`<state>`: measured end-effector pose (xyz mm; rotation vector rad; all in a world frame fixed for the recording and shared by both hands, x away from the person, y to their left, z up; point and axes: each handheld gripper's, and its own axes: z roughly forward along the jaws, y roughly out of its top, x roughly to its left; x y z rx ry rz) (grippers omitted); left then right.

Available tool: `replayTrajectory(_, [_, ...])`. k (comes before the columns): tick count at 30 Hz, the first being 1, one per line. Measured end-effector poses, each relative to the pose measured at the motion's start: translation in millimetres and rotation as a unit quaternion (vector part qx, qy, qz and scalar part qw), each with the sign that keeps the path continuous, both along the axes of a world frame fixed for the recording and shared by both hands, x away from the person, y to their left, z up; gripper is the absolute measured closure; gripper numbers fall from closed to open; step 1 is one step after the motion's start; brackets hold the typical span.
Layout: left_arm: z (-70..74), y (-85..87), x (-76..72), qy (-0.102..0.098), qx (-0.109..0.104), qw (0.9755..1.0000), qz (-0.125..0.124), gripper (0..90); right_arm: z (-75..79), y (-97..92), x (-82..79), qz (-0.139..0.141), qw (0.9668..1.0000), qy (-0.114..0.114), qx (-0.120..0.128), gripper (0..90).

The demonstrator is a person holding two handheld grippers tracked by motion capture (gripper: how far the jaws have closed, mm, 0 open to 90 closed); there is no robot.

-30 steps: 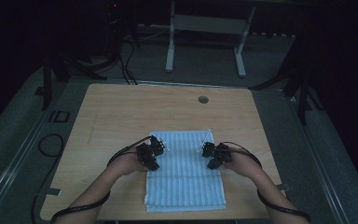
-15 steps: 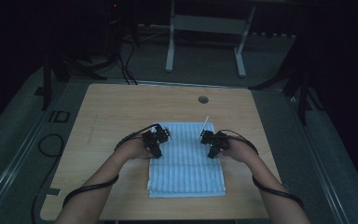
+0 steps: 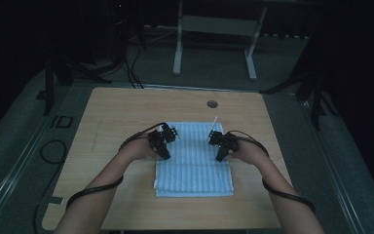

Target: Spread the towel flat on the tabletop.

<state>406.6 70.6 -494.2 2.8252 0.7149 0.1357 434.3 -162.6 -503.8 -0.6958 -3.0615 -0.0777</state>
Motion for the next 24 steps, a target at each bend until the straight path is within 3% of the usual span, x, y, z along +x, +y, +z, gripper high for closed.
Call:
replayTrajectory(1, [0.0, 0.0, 0.0, 0.0, 0.0, 1.0, 0.0, 55.4, 0.0, 0.0, 0.0, 0.0, 1.0, 0.0, 0.0, 76.0])
replayTrajectory(2, [6.4, 3.4, -17.0, 0.002, -0.008, 0.9999, -0.015, 54.5, 6.3, -3.5, -15.4, 0.02, 0.9998, -0.01, 0.004, 72.1])
replayTrajectory(3, [6.4, 3.4, -17.0, 0.002, -0.008, 0.9999, -0.015, 54.5, 6.3, -3.5, -15.4, 0.02, 0.9998, -0.01, 0.004, 72.1])
replayTrajectory(4, [13.2, 5.9, -36.8, -0.002, -0.016, 0.9993, -0.034, 53.7, 13.8, -7.2, -32.5, 0.034, 0.9992, -0.015, 0.017, 69.7])
replayTrajectory(5, [13.2, 5.9, -36.8, -0.002, -0.016, 0.9993, -0.034, 52.0, 18.0, -8.9, -42.0, 0.043, 0.9986, -0.02, 0.023, 69.4])
replayTrajectory(6, [18.6, 7.2, -52.6, -0.011, -0.019, 0.9985, -0.049, 51.9, 21.9, -10.5, -51.3, 0.052, 0.9979, -0.02, 0.032, 69.4])
replayTrajectory(7, [18.6, 7.2, -52.6, -0.011, -0.019, 0.9985, -0.049, 51.9, 21.9, -10.5, -51.3, 0.052, 0.9979, -0.02, 0.032, 69.4])
replayTrajectory(8, [23.9, 8.7, -73.0, -0.013, -0.037, 0.9973, -0.061, 51.9, 27.9, -13.9, -72.2, 0.067, 0.996, -0.021, 0.054, 69.3])
replayTrajectory(9, [23.9, 8.7, -73.0, -0.013, -0.037, 0.9973, -0.061, 51.9, 27.9, -13.9, -72.2, 0.067, 0.996, -0.021, 0.054, 69.3])
replayTrajectory(10, [24.5, 8.7, -88.4, -0.014, -0.04, 0.9963, -0.075, 51.9, 28.3, -16.0, -88.0, 0.082, 0.9945, -0.013, 0.064, 68.5])
replayTrajectory(11, [24.5, 8.7, -88.4, -0.014, -0.04, 0.9963, -0.075, 51.9, 28.3, -16.0, -88.0, 0.082, 0.9945, -0.013, 0.064, 68.5])
replayTrajectory(12, [21.4, 7.7, -100.5, -0.014, -0.039, 0.9954, -0.086, 51.3, 26.0, -18.3, -103.9, 0.095, 0.9929, -0.008, 0.071, 66.8])
replayTrajectory(13, [21.4, 7.7, -100.5, -0.014, -0.039, 0.9954, -0.086, 49.6, 26.0, -18.3, -103.9, 0.095, 0.9929, -0.008, 0.071, 66.8])
replayTrajectory(14, [14.4, 6.0, -110.5, -0.008, -0.035, 0.9946, -0.097, 49.0, 21.7, -20.8, -114.8, 0.102, 0.9919, -0.01, 0.075, 64.9])
replayTrajectory(19, [-3.5, 2.5, -116.9, -0.001, -0.016, 0.9941, -0.108, 48.7, 7.7, -24.4, -123.8, 0.121, 0.9916, -0.019, 0.041, 63.5])
replayTrajectory(20, [-9.4, 1.1, -115.2, -0.005, -0.005, 0.9945, -0.105, 48.7, 0.6, -24.6, -122.5, 0.12, 0.9923, -0.023, 0.019, 68.5])
replayTrajectory(23, [-14.9, -0.8, -113.6, -0.007, 0.0, 0.9947, -0.103, 50.4, -4.8, -24.4, -119.0, 0.12, 0.9925, -0.025, 0.006, 73.9])
replayTrajectory(24, [-19.1, -2.8, -112.9, -0.004, 0.01, 0.9937, -0.112, 54.8, -5.3, -24.6, -116.8, 0.118, 0.9928, -0.023, 0.004, 81.5])
